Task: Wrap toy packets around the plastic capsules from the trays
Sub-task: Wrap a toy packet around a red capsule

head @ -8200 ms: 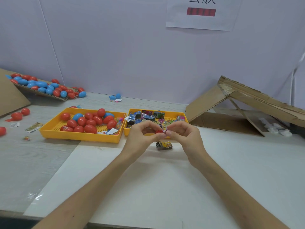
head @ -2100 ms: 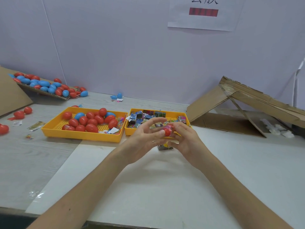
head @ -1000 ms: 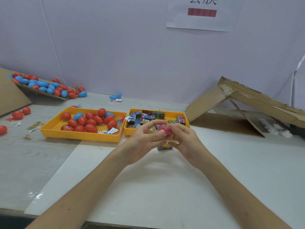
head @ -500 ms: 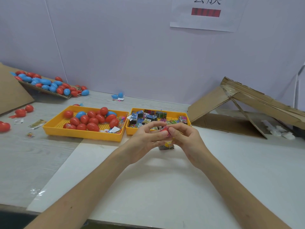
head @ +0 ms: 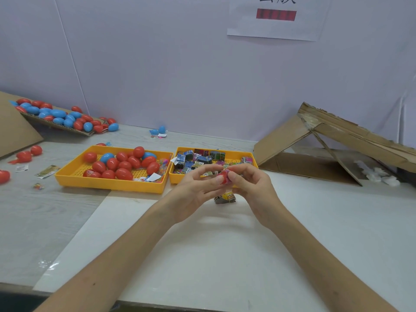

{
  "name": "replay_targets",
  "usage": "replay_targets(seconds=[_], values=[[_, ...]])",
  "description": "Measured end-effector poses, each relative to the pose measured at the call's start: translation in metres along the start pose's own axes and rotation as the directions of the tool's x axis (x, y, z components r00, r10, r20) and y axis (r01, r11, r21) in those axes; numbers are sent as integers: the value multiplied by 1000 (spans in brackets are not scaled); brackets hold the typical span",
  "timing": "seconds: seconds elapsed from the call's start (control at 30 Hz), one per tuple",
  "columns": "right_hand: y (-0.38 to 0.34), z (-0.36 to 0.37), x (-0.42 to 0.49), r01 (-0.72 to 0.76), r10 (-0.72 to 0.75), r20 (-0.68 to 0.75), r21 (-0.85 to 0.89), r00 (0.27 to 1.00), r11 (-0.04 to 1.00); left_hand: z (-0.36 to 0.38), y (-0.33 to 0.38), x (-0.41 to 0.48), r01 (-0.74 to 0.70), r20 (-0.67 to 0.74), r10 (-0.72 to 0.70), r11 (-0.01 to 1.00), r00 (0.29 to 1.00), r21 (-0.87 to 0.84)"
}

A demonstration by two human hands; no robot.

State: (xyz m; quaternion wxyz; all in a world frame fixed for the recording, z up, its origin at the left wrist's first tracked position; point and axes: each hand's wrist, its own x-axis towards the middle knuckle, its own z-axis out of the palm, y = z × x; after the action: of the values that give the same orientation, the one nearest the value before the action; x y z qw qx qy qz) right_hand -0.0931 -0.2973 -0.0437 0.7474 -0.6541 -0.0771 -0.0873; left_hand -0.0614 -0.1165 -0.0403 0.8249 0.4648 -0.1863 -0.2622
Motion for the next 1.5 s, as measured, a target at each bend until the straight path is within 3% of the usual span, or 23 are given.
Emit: replay_targets(seconds=[0.33,1.5], values=[[-1,3,-1,-90,90,21,-21,996,996,0,1,0,-29,-14,29,999,999,15],[-3,0,-2,42,-42,15,8,999,999,3,3,-4,5,64,-10,998,998,70]])
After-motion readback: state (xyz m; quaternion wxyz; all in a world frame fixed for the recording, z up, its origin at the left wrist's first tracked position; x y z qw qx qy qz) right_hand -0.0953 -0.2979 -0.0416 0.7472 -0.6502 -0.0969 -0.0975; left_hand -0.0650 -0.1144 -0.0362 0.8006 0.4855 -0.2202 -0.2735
